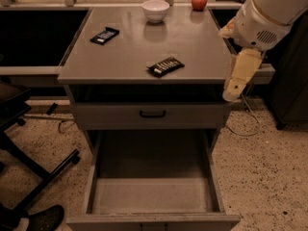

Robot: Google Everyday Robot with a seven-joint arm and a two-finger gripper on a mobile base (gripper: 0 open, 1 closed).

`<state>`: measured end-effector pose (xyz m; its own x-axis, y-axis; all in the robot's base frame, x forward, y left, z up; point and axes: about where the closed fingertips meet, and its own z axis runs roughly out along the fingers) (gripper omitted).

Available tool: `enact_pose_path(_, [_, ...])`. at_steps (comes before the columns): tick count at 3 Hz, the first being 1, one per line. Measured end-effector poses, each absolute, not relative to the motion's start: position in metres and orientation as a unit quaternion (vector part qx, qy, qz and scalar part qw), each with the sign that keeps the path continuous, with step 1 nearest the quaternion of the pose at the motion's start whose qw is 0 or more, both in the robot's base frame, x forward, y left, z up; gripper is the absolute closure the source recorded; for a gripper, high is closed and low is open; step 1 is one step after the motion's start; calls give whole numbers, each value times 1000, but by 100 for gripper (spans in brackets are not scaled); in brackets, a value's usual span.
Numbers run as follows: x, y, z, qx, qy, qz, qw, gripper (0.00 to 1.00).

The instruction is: Place rxbar chocolate into middle drawer

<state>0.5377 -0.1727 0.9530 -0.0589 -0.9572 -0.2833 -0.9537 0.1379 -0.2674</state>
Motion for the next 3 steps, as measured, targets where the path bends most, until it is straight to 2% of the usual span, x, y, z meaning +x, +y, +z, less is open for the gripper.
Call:
enact_pose_path(2, [550,-166,953,-665,719,-9,203,0])
enact_pose_path(3, [587,-150,951,-691,692,-22,207,0])
